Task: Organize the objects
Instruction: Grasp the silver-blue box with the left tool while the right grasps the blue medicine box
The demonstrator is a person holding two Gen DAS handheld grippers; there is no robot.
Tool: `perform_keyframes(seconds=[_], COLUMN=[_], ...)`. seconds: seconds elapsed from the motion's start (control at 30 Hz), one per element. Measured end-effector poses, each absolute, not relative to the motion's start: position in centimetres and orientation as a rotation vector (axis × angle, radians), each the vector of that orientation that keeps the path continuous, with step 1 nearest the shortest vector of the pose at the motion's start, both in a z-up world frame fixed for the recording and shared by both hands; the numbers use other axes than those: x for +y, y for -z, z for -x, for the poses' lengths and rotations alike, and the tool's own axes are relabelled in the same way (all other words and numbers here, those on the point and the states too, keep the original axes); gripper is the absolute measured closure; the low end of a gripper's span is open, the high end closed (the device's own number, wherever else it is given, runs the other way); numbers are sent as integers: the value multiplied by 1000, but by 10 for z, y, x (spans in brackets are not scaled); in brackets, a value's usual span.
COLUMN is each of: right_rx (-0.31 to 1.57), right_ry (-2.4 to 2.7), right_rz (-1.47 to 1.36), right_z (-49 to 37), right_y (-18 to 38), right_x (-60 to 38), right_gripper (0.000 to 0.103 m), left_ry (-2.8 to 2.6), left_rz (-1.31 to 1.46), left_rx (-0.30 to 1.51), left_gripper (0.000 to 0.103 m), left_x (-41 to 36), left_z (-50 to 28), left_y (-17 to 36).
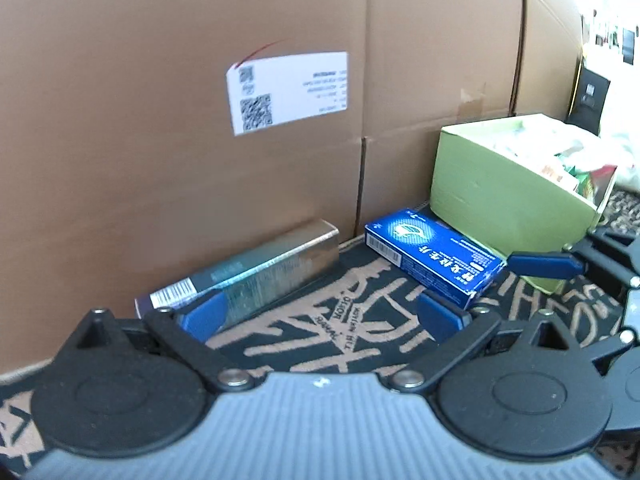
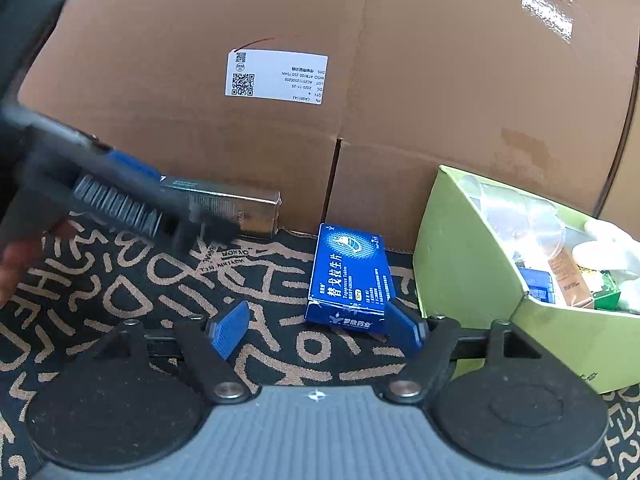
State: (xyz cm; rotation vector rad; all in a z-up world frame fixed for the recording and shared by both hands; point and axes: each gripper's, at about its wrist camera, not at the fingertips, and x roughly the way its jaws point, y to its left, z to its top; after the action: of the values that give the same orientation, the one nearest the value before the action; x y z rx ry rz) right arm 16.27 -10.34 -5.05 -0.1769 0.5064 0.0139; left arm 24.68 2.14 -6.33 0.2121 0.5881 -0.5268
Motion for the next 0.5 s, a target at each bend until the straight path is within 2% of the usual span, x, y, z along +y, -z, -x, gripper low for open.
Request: perform_keyframes(seconds=[0.37,0.5], right_rx=[498,513], right_ry=[43,51], right_rz=[114,33], right_z=[-161,-163], right_y=[50,49], right_x=[-115,-130], right_gripper=[25,26], left_ry=[408,386], left_rz=[31,1], left_rx=[609,601], left_gripper=[0,0], left_x=[45,48], left_z=[-285,-288], left_y=[56,60])
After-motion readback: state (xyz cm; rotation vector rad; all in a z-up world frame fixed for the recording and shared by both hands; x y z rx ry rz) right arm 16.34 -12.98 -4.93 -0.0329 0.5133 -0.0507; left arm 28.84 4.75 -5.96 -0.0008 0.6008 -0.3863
